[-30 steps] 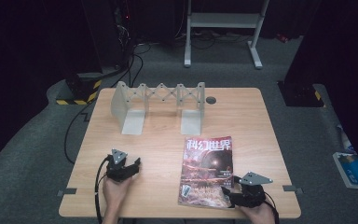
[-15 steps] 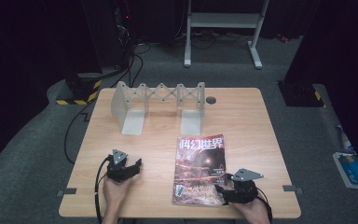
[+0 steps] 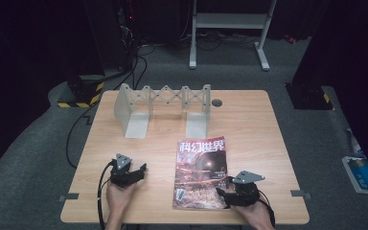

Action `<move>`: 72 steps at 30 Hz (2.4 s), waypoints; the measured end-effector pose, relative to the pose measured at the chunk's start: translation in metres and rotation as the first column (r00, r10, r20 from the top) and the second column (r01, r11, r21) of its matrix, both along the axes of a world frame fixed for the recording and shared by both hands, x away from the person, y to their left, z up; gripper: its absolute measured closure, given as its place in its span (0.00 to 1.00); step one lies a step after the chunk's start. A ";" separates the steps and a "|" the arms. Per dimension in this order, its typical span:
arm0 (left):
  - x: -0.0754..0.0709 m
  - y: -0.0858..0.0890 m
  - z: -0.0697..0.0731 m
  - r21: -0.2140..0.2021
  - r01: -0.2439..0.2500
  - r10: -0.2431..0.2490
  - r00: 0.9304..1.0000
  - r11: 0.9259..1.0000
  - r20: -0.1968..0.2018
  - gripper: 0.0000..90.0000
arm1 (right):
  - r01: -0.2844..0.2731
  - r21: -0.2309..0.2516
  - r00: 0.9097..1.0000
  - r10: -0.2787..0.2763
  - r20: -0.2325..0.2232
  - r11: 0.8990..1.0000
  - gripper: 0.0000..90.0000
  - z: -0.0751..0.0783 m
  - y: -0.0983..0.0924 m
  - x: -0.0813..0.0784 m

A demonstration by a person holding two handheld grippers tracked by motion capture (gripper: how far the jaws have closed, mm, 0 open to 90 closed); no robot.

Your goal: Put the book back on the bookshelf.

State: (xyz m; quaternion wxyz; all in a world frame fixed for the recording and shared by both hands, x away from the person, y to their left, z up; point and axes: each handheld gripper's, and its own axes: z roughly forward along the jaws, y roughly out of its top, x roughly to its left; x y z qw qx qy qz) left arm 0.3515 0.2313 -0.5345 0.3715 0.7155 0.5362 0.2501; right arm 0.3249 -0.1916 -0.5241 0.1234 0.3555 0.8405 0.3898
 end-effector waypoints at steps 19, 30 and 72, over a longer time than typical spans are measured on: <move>0.002 -0.022 0.004 -0.149 0.112 -0.115 0.993 0.982 -0.016 0.33 | -0.019 -0.006 1.000 0.019 -0.013 1.000 0.37 0.001 0.027 0.006; 0.016 -0.068 0.012 -0.173 0.204 -0.211 0.977 0.964 -0.023 0.32 | -0.025 -0.007 1.000 0.025 -0.012 1.000 0.37 0.001 0.038 0.005; 0.024 -0.091 0.003 -0.054 0.160 -0.162 0.987 0.986 -0.019 0.34 | 0.196 -0.012 0.972 -0.196 -0.129 0.981 0.43 0.019 0.056 0.116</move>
